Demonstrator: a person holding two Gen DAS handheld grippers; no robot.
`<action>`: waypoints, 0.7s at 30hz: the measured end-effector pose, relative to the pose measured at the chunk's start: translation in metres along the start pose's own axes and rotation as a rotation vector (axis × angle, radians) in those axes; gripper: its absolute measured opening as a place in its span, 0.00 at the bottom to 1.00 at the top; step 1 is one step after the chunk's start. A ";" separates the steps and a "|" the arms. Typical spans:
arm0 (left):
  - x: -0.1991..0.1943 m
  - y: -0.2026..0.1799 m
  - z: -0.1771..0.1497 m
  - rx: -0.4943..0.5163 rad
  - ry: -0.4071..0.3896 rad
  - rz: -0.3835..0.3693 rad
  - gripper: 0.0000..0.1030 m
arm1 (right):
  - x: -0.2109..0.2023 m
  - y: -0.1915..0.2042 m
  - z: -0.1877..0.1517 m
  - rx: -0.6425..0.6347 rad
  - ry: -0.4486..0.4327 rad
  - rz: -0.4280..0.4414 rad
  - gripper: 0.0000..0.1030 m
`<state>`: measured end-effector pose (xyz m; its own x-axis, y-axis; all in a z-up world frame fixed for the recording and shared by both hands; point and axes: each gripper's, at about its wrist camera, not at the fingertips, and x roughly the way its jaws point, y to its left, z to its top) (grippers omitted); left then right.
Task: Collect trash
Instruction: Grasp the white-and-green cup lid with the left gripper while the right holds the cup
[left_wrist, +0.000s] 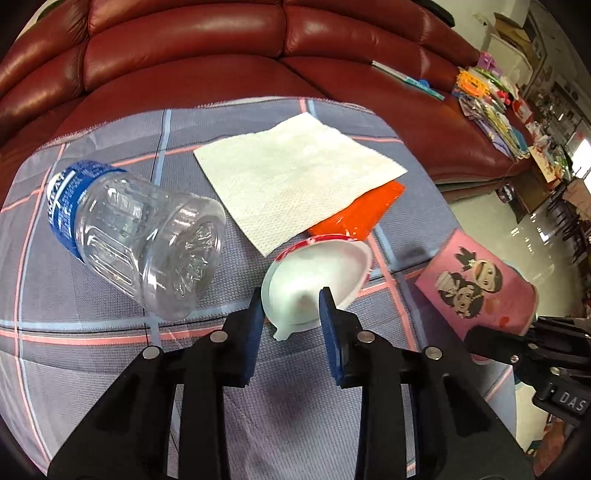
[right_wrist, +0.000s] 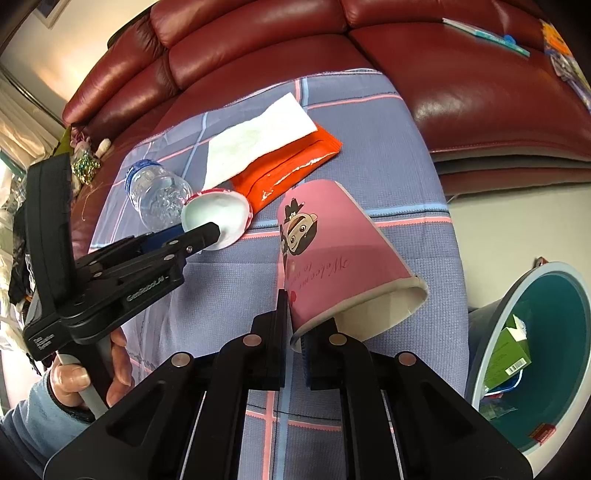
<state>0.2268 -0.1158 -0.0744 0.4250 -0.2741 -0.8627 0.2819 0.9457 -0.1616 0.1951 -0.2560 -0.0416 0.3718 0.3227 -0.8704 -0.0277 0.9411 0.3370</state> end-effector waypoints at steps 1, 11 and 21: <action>0.002 0.000 0.000 -0.003 0.008 0.004 0.28 | 0.001 0.000 0.001 0.001 0.001 0.001 0.09; 0.002 -0.008 -0.001 0.027 -0.024 0.030 0.09 | 0.004 0.000 0.004 0.007 -0.002 -0.006 0.09; -0.018 0.004 -0.015 0.023 -0.039 0.023 0.05 | 0.008 -0.002 0.007 0.017 -0.012 -0.017 0.09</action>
<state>0.2074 -0.1047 -0.0662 0.4647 -0.2591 -0.8467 0.2914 0.9477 -0.1301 0.2041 -0.2558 -0.0464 0.3833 0.3055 -0.8716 -0.0061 0.9445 0.3284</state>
